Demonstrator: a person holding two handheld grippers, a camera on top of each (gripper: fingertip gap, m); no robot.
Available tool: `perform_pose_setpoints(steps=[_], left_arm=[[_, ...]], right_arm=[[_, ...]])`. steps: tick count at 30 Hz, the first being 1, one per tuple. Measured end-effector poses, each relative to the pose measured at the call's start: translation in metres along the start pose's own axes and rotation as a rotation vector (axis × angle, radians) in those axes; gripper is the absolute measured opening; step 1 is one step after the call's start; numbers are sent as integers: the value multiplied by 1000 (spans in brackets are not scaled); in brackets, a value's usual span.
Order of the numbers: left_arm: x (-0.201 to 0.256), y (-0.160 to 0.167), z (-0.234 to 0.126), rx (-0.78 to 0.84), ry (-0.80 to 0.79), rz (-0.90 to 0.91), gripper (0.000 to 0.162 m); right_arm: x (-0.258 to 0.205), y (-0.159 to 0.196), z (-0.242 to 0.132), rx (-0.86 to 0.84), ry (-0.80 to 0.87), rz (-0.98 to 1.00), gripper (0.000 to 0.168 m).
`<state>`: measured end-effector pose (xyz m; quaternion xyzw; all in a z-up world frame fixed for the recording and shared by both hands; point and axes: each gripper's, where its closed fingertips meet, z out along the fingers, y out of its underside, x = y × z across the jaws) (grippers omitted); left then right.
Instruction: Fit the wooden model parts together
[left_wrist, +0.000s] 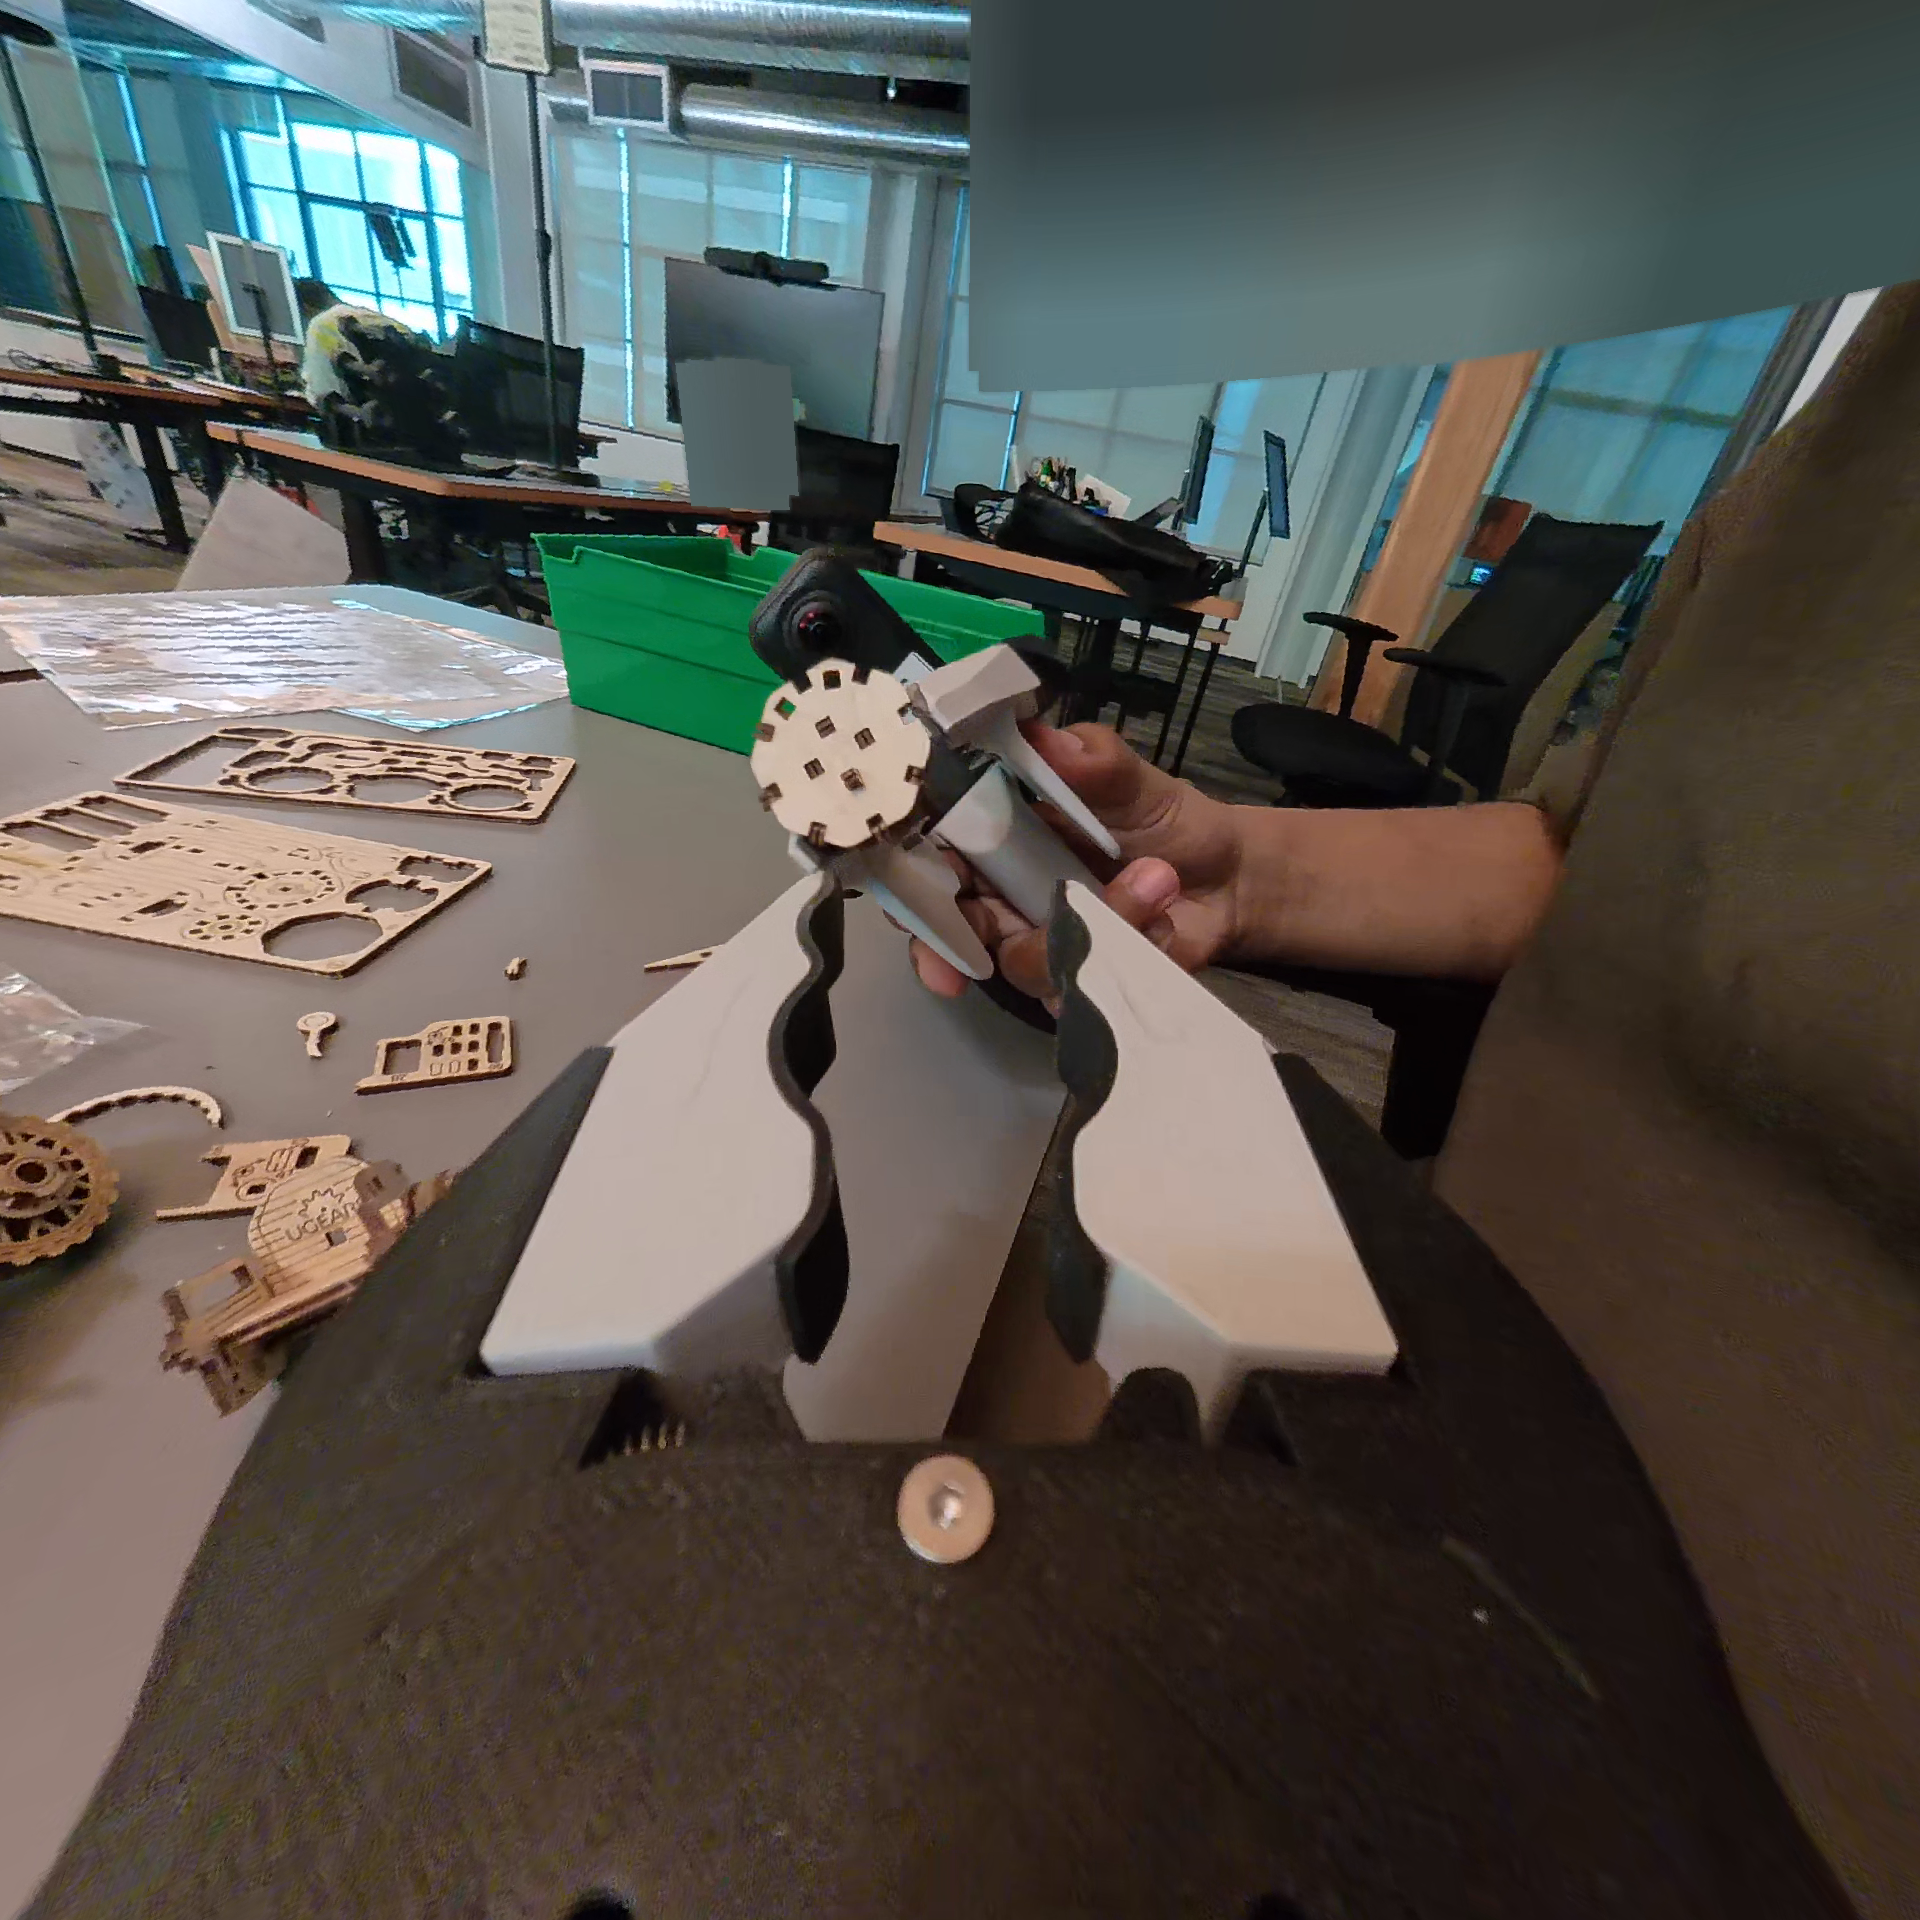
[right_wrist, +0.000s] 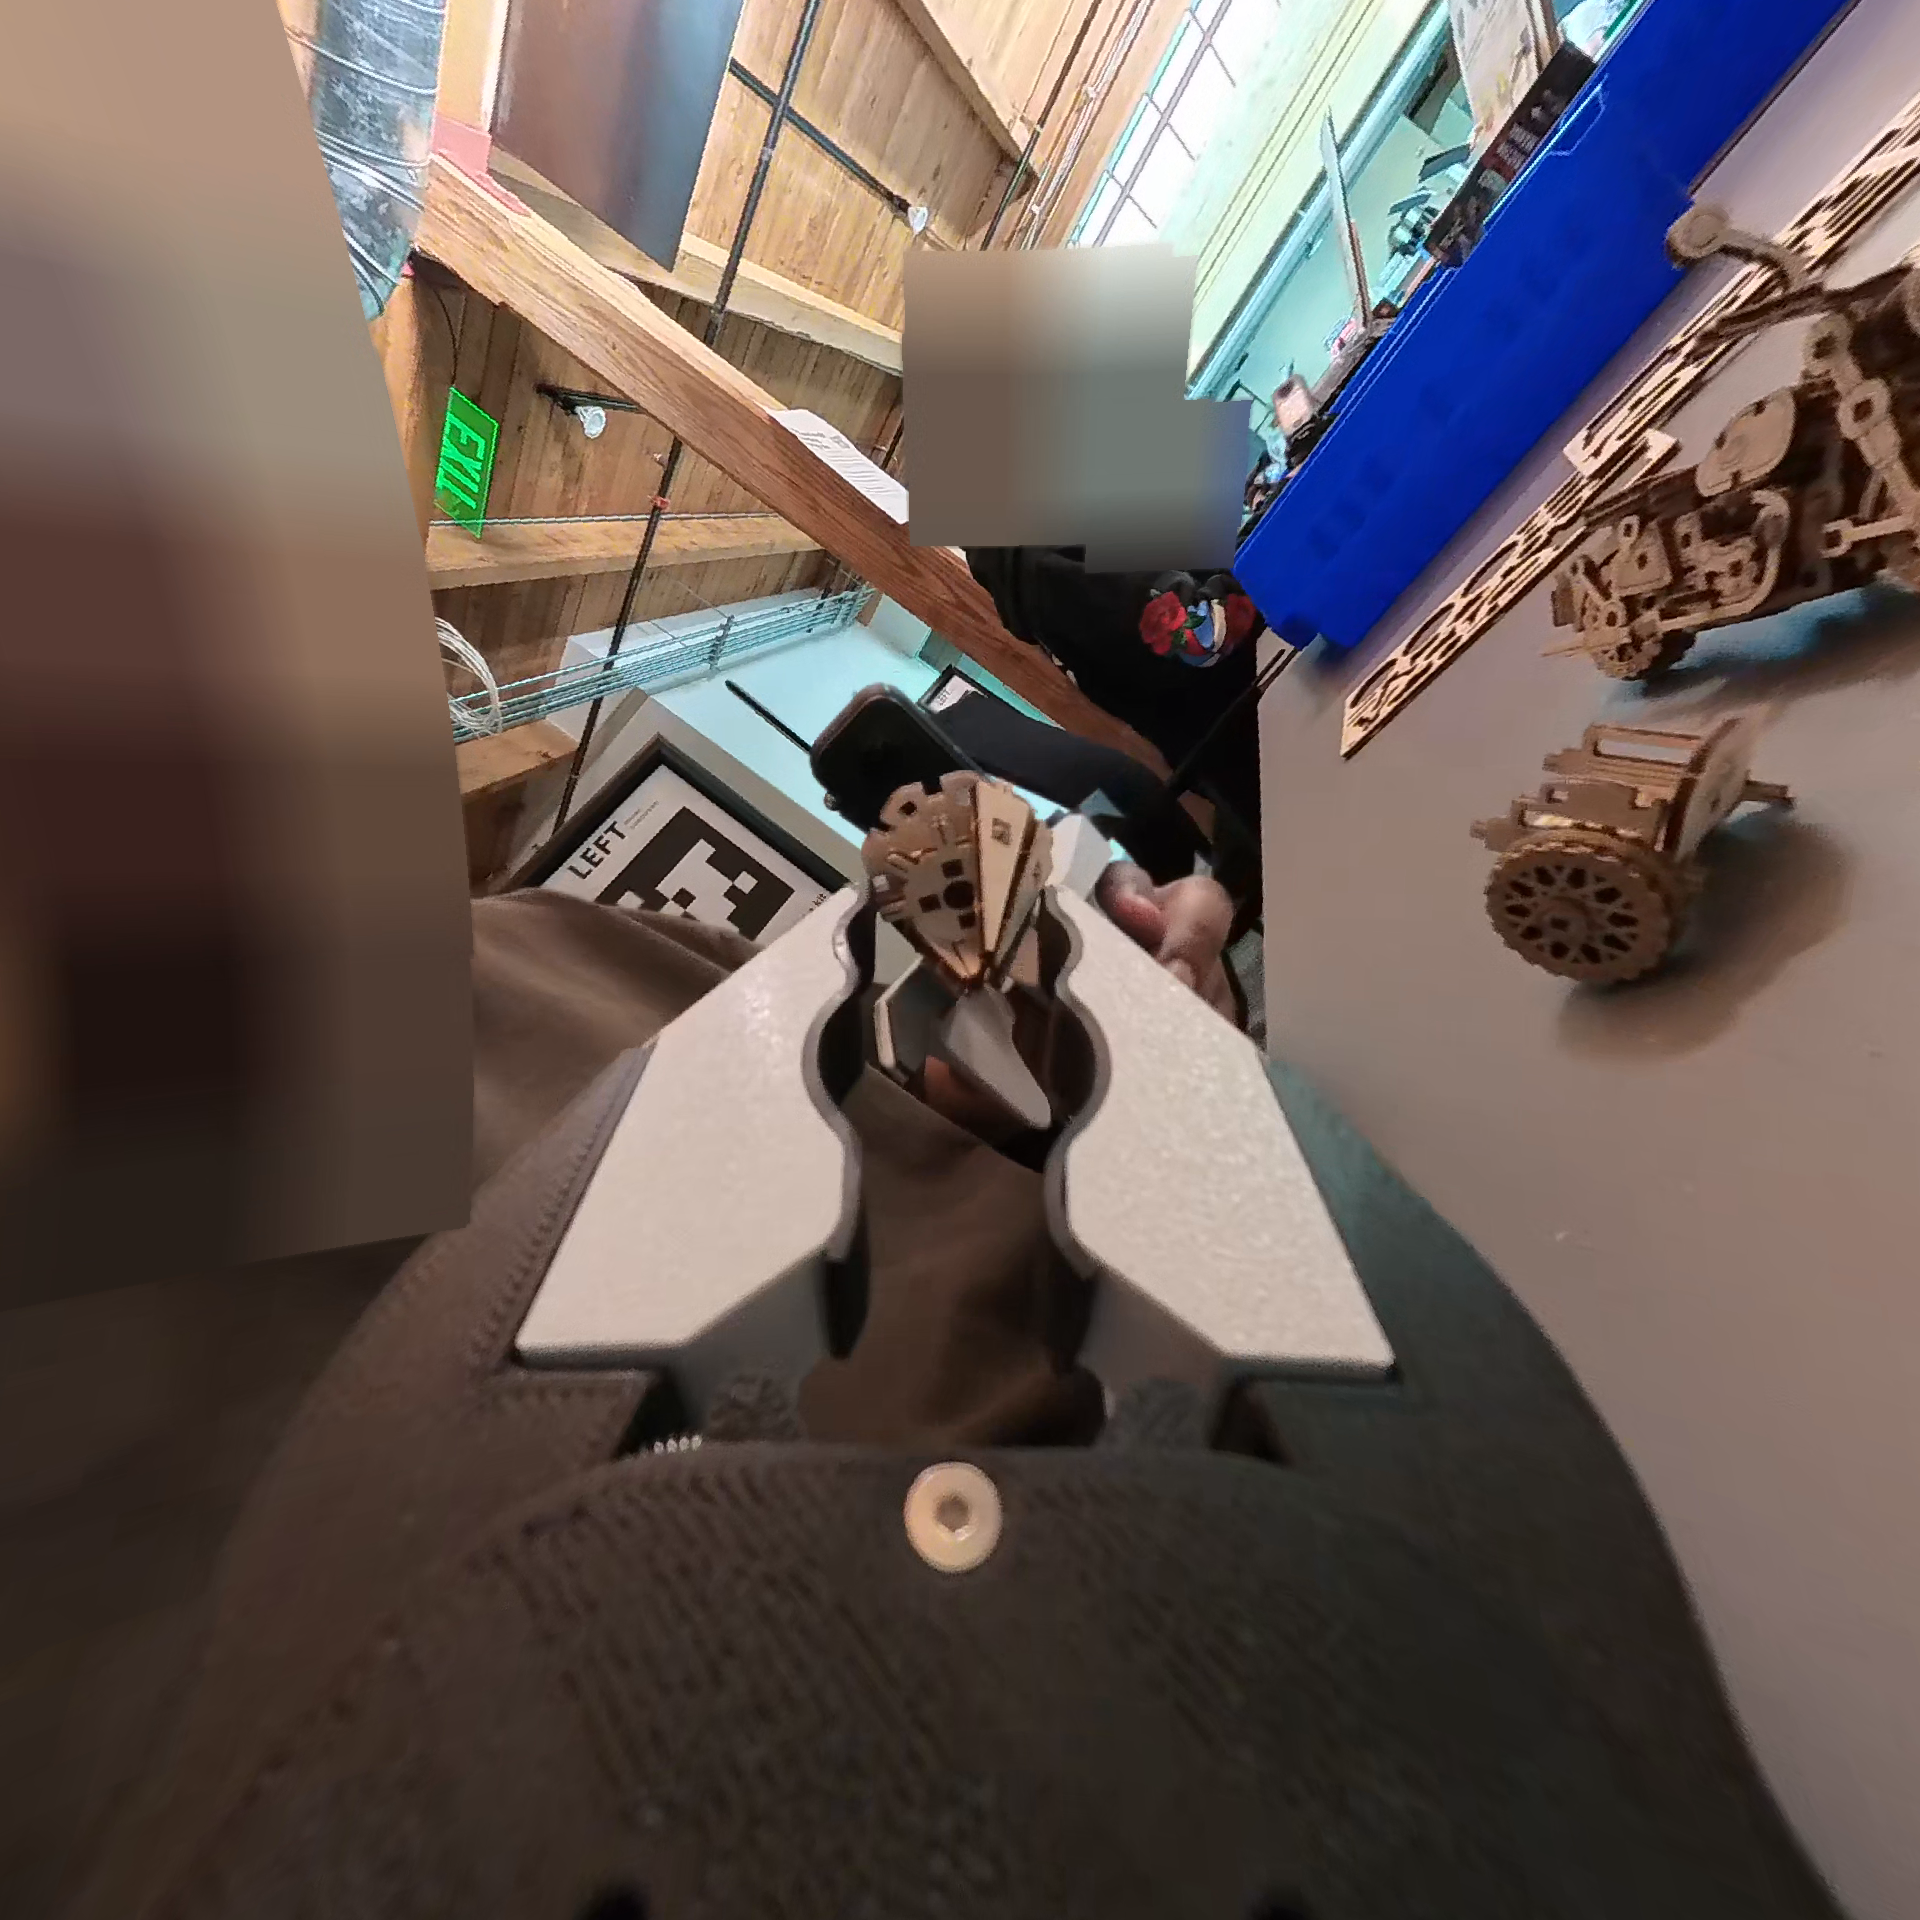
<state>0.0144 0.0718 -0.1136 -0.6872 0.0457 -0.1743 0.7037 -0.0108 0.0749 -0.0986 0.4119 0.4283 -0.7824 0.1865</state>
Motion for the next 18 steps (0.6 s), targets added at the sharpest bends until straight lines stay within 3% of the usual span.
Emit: perform_pose_setpoints(steps=[18], left_arm=[[-9, 1, -16, 3, -89, -9, 33]], right_arm=[[5, -5, 14, -9, -31, 21, 29]])
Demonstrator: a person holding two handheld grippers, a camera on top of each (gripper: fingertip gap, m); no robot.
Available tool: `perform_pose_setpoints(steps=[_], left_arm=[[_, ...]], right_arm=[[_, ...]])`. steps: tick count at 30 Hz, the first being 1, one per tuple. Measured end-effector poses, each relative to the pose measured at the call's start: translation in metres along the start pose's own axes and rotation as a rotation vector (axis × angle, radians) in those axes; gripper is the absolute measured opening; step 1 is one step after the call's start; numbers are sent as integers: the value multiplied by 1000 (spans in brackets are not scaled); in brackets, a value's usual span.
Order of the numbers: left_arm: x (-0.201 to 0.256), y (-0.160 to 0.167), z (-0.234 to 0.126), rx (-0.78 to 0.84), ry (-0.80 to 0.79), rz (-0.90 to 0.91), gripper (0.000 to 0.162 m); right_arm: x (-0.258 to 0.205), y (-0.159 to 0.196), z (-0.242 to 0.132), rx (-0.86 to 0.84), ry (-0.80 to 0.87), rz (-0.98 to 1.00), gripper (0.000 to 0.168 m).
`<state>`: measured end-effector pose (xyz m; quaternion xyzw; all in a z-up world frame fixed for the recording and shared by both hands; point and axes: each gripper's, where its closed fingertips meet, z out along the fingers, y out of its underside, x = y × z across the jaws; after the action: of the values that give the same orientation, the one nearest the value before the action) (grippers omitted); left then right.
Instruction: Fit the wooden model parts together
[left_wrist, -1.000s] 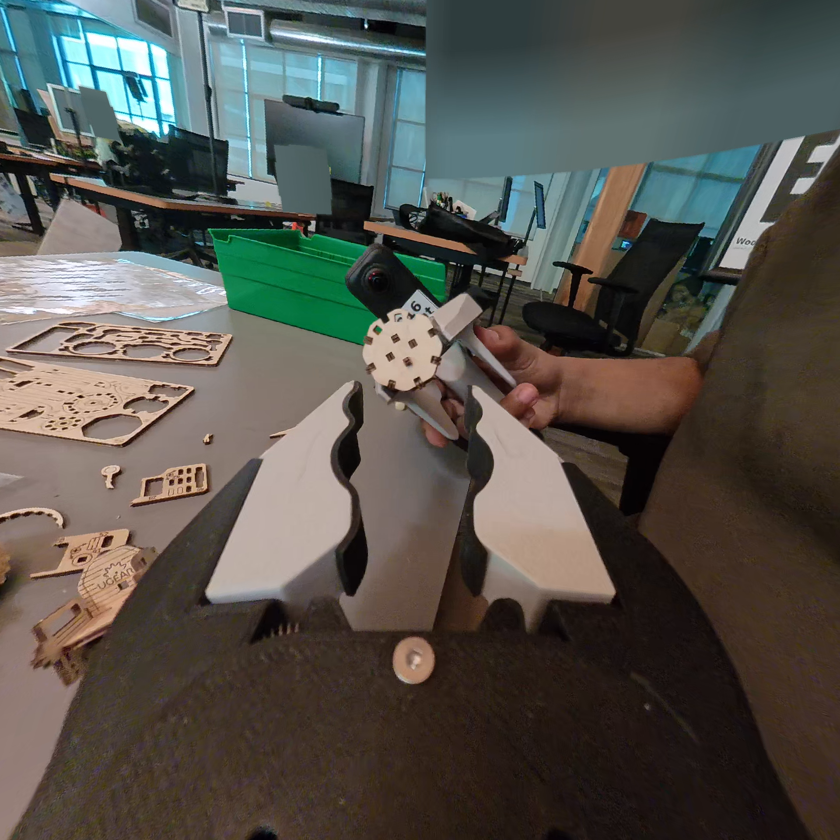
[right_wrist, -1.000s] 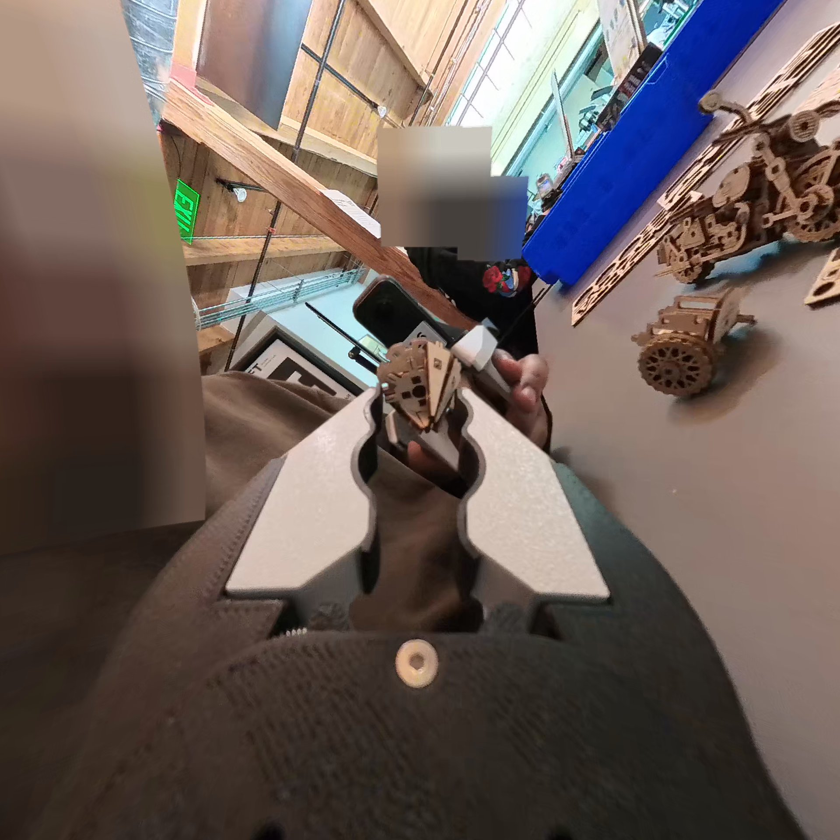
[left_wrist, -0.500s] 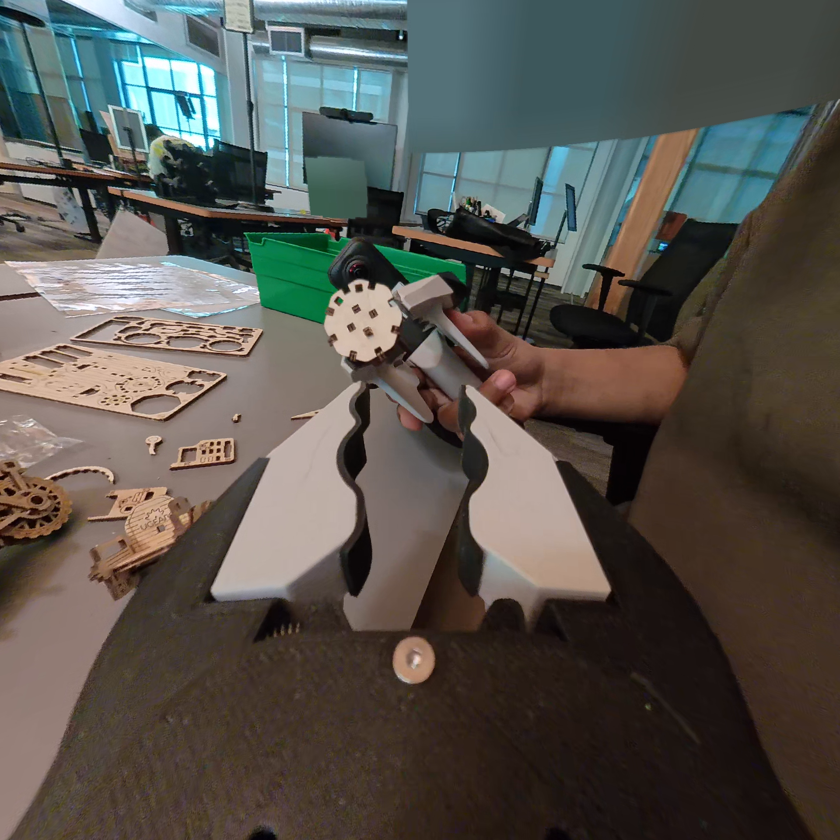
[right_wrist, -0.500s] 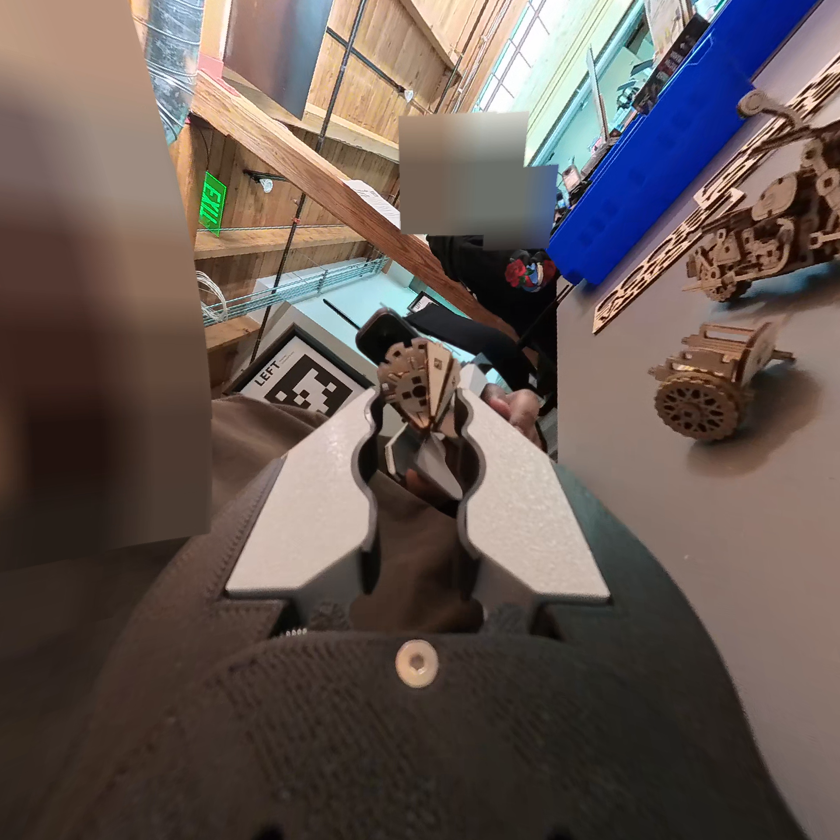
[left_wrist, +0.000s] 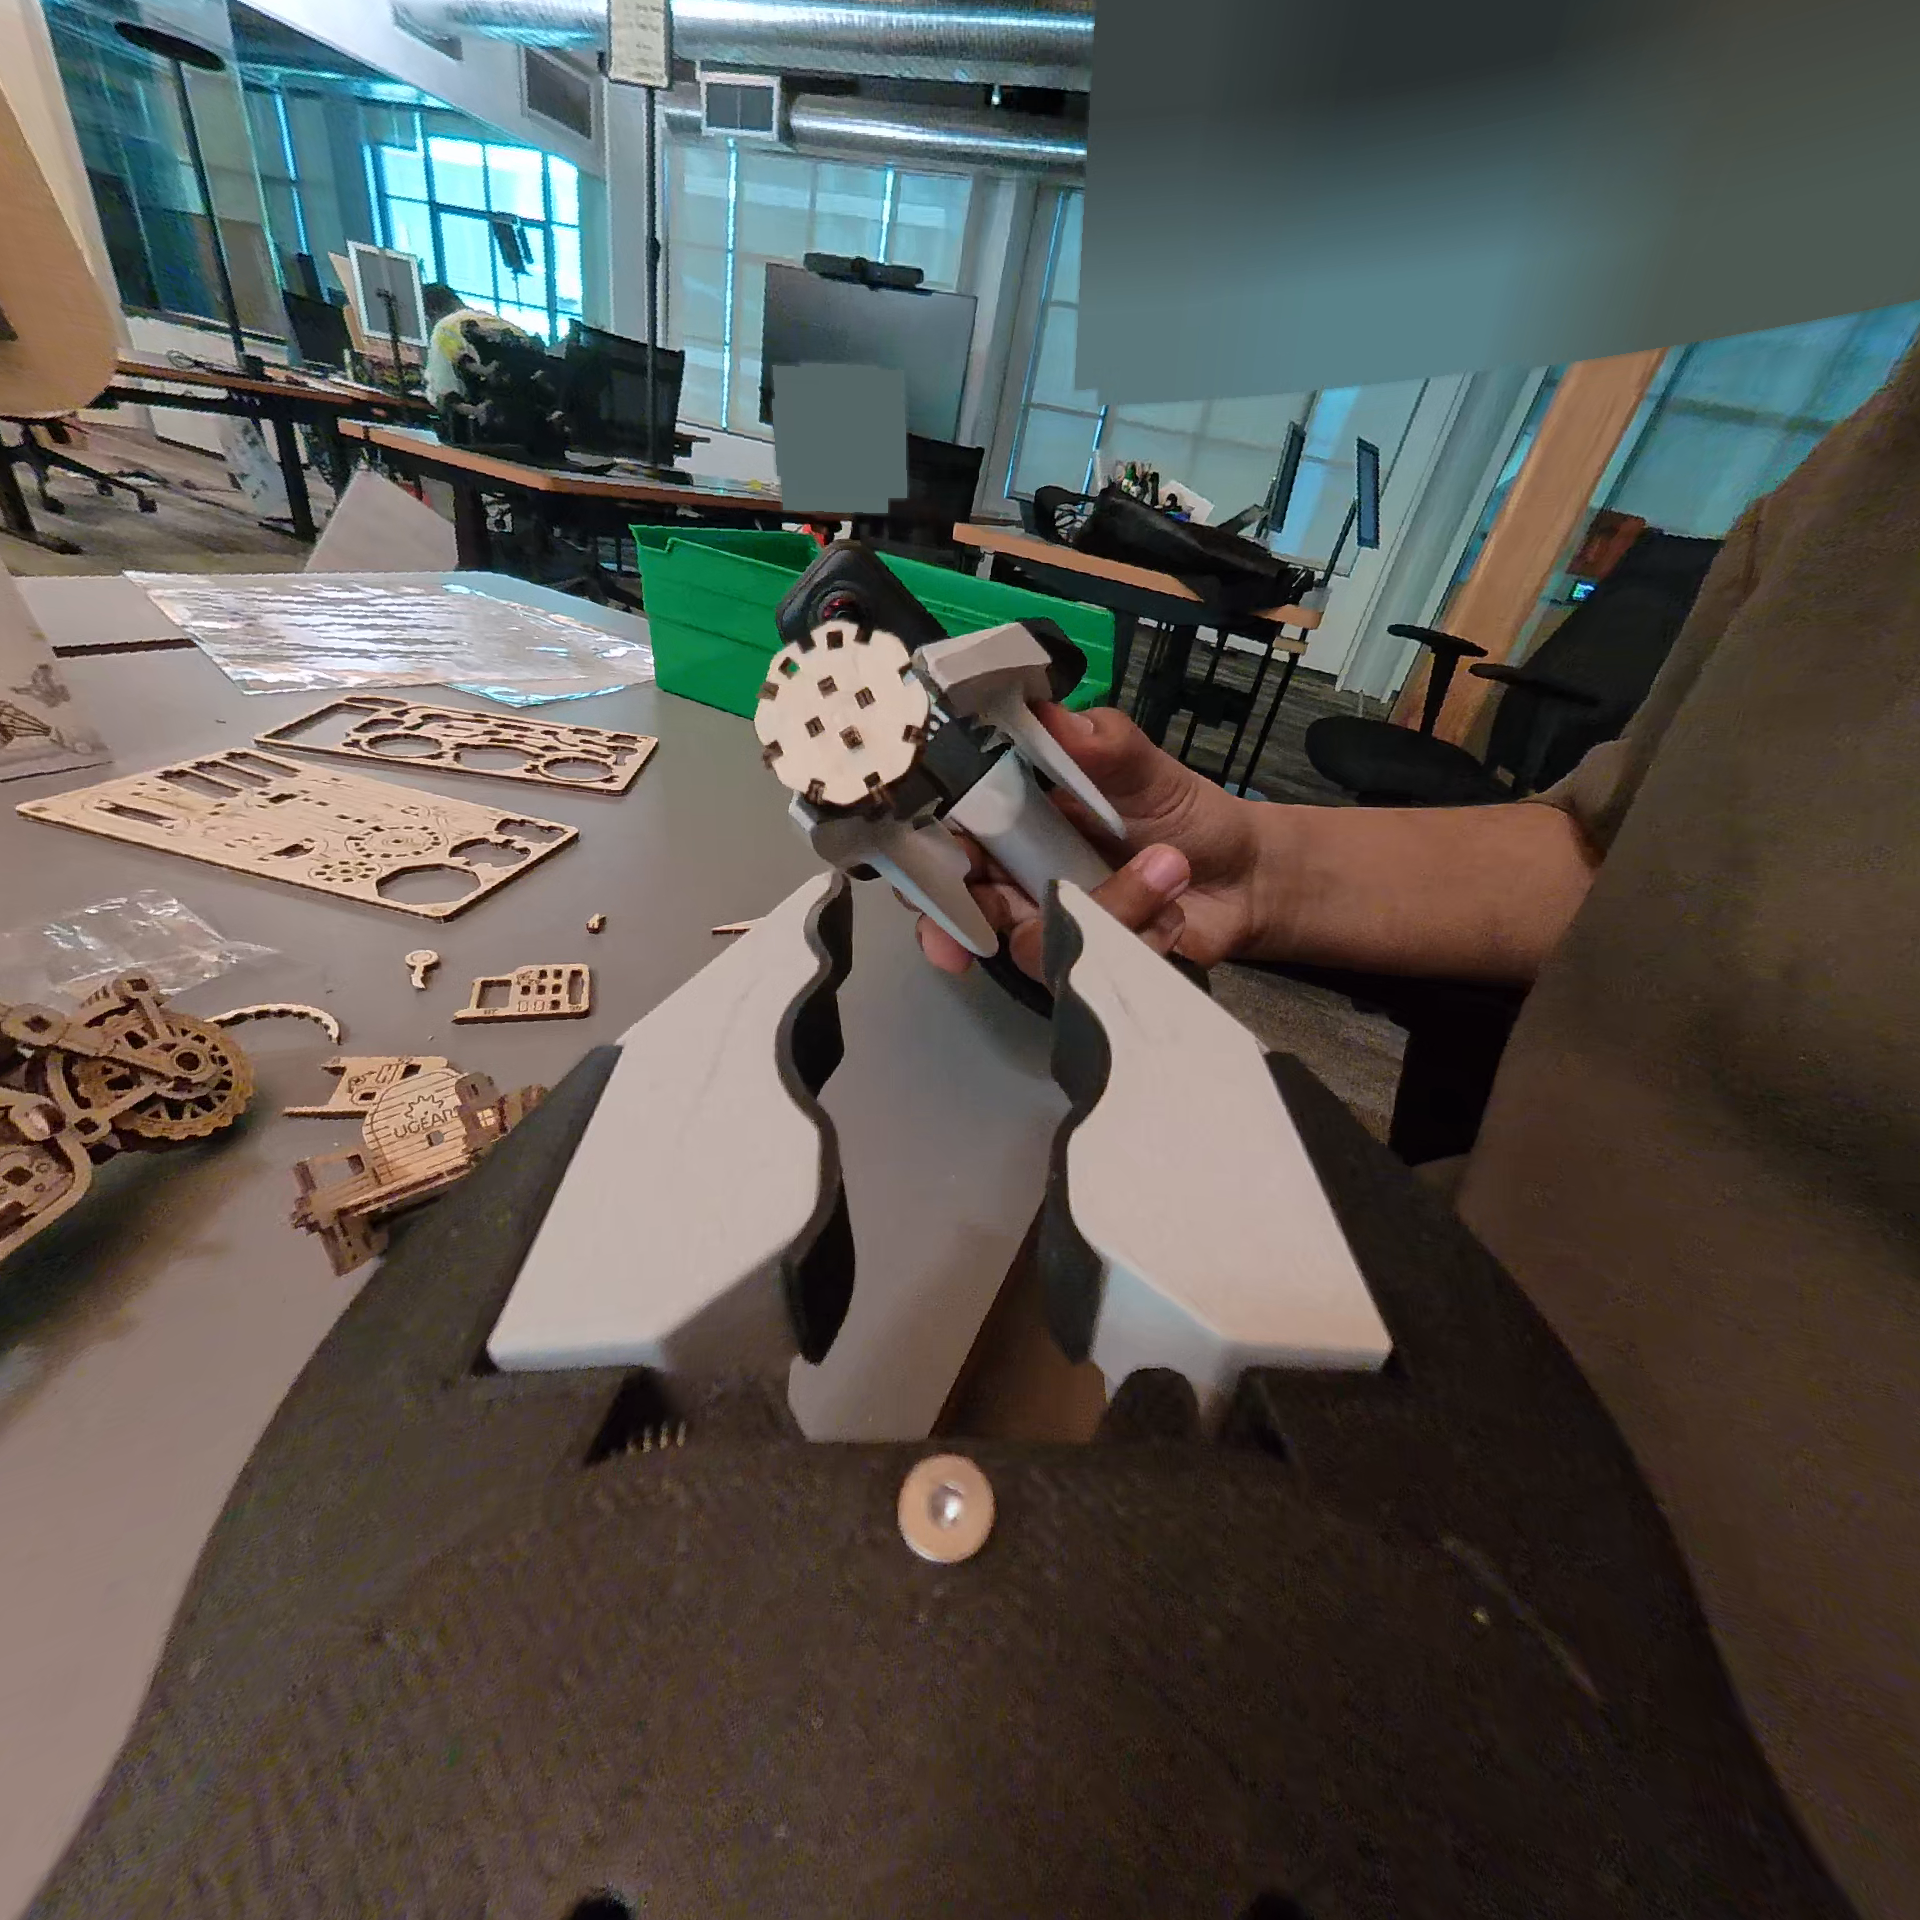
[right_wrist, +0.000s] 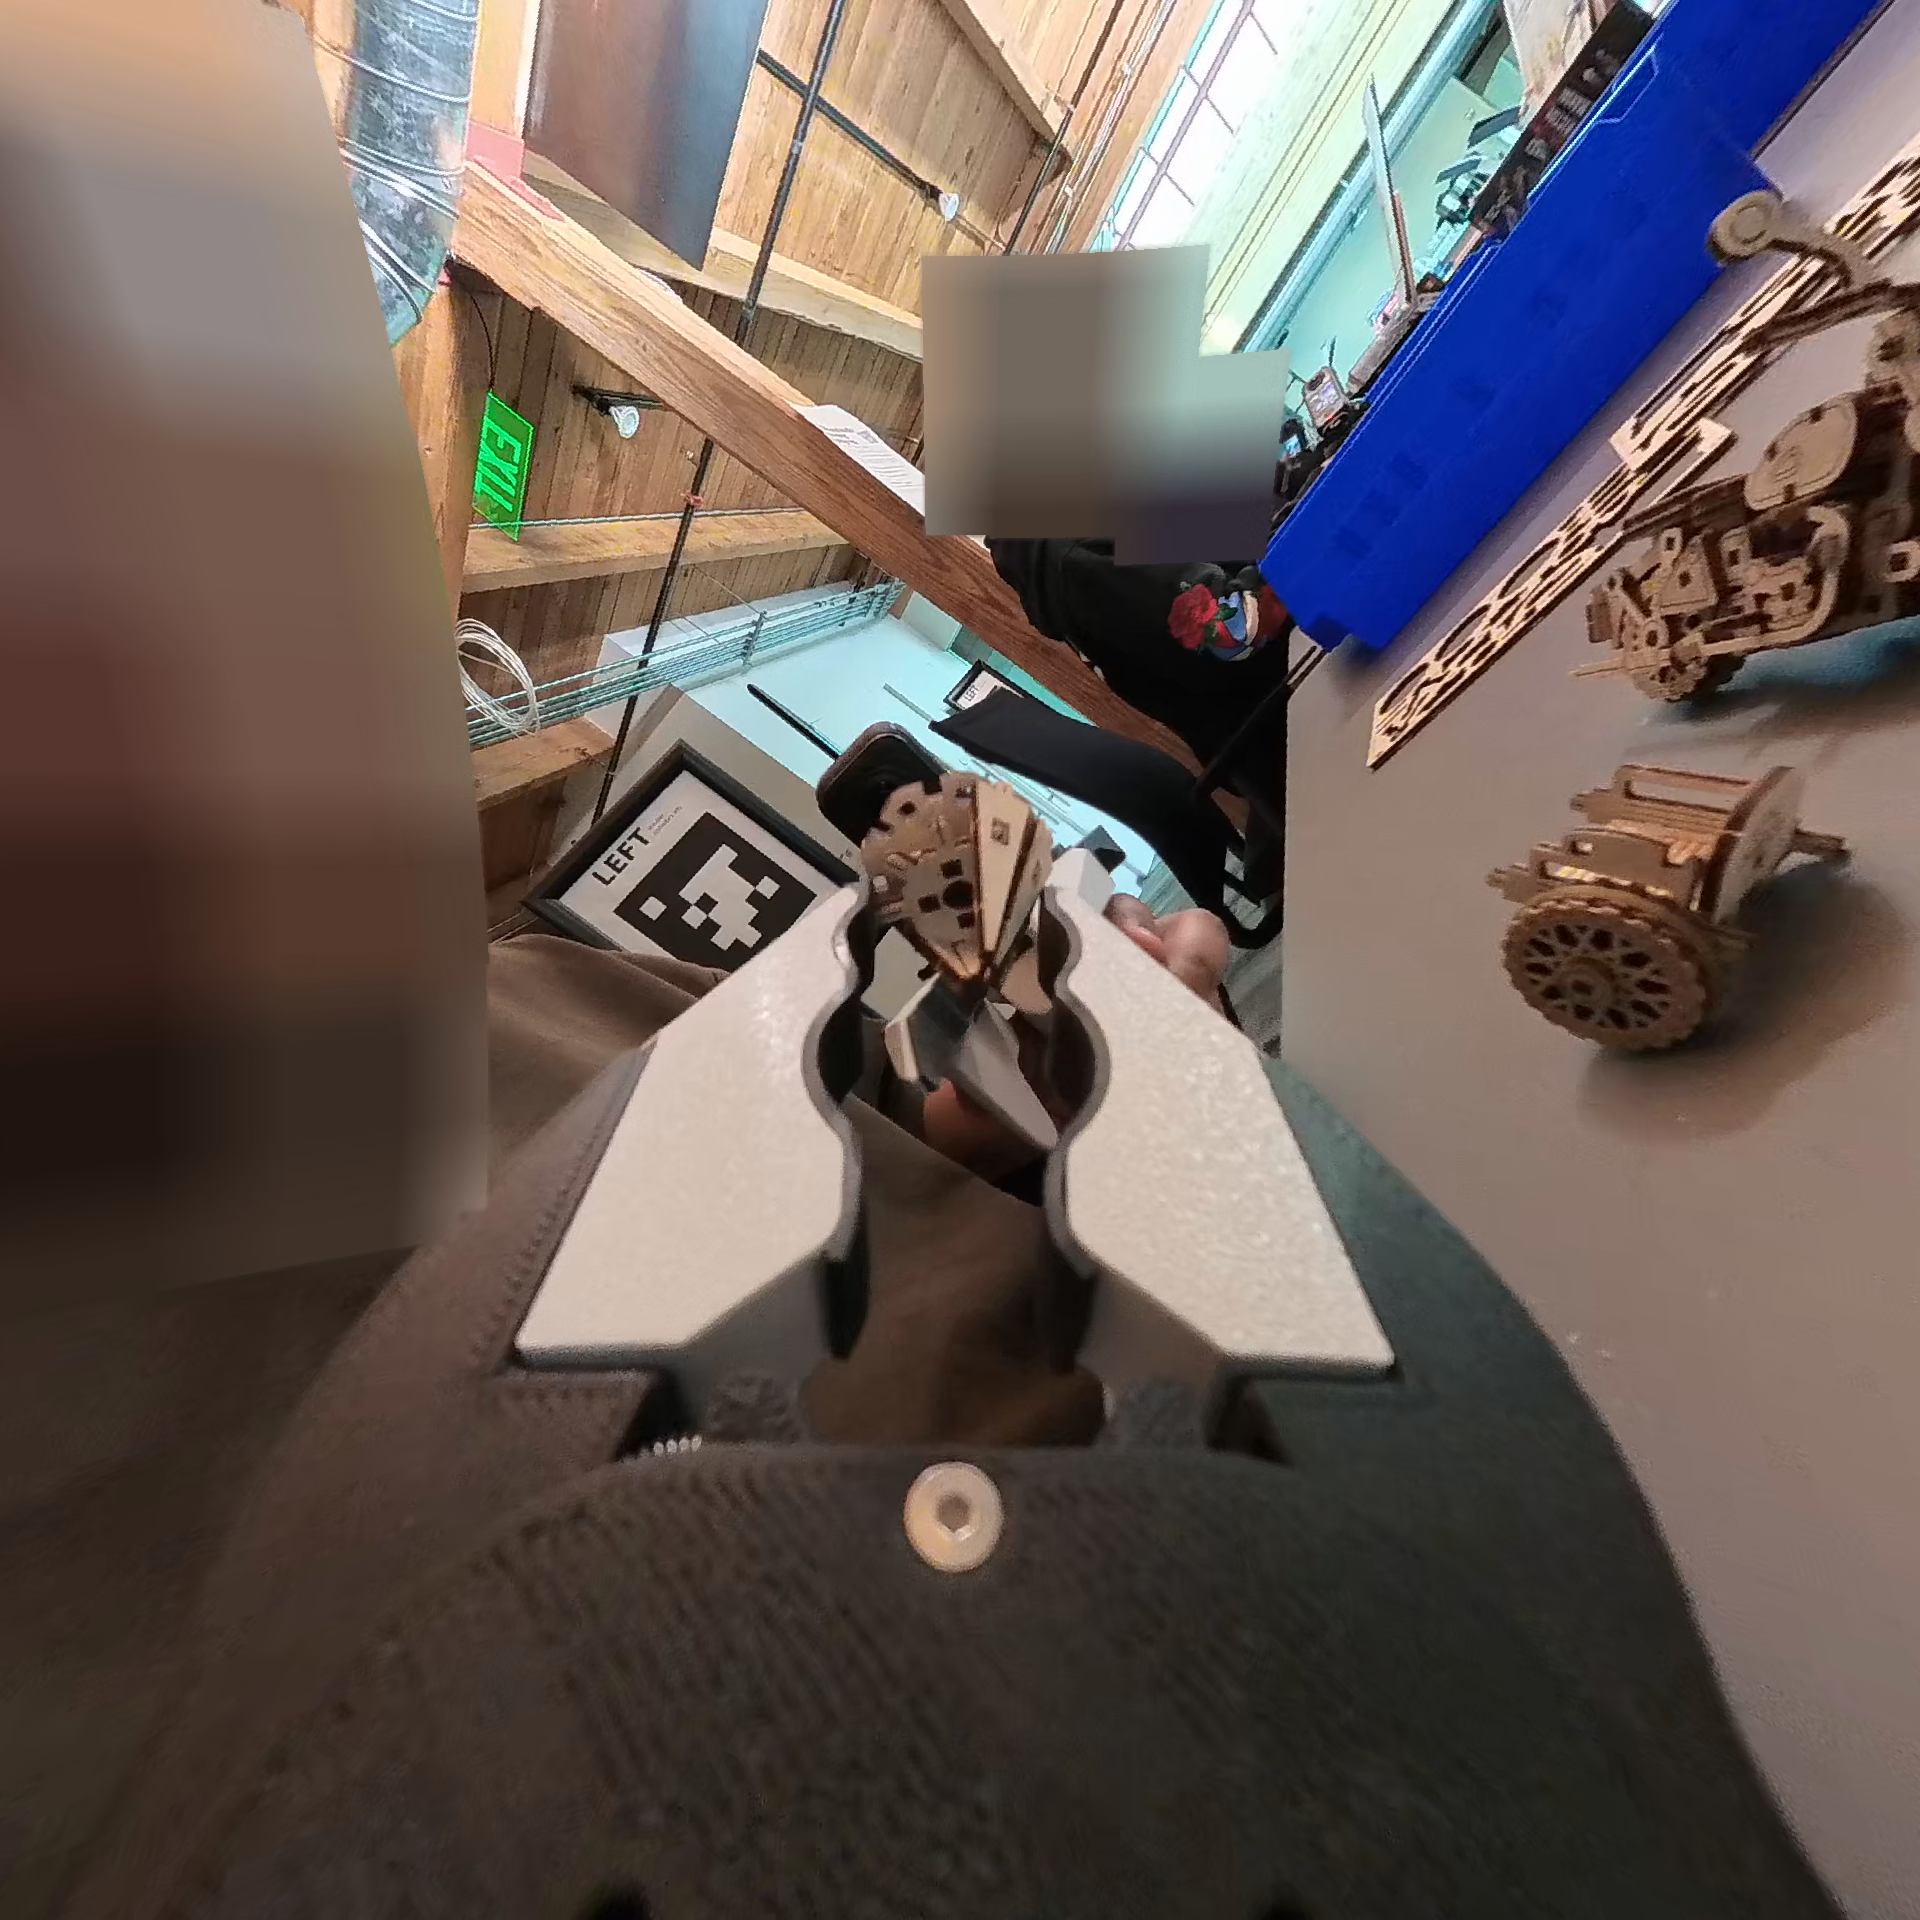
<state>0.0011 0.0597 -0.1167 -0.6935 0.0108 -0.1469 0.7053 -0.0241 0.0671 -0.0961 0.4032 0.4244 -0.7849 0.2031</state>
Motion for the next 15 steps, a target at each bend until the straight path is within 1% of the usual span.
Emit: perform_pose_setpoints(steps=[1, 2, 5, 7, 8, 10, 12, 15], left_arm=[[-4, 0, 0, -4, -22, 0, 34], [-12, 1, -1, -11, -76, 2, 35], [-53, 4, -11, -49, -321, 8, 44], [-78, 13, -20, -118, -462, -5, 58], [-88, 21, -21, -175, -510, -22, 59], [-102, 42, -20, -313, -543, -89, 68], [-106, 58, -14, -416, -519, -188, 72], [-110, 73, -9, -501, -491, -316, 72]], right_arm=[[0, -1, 0, 3, 4, -3, 29], [1, -1, -1, 6, 9, -8, 29], [2, -2, -2, 12, 24, -21, 29], [2, -2, -3, 16, 30, -25, 30], [2, -2, -4, 18, 33, -26, 29], [2, -2, -5, 22, 40, -28, 29], [0, -1, -9, 33, 47, -33, 29], [-2, -2, -16, 58, 64, -45, 30]])
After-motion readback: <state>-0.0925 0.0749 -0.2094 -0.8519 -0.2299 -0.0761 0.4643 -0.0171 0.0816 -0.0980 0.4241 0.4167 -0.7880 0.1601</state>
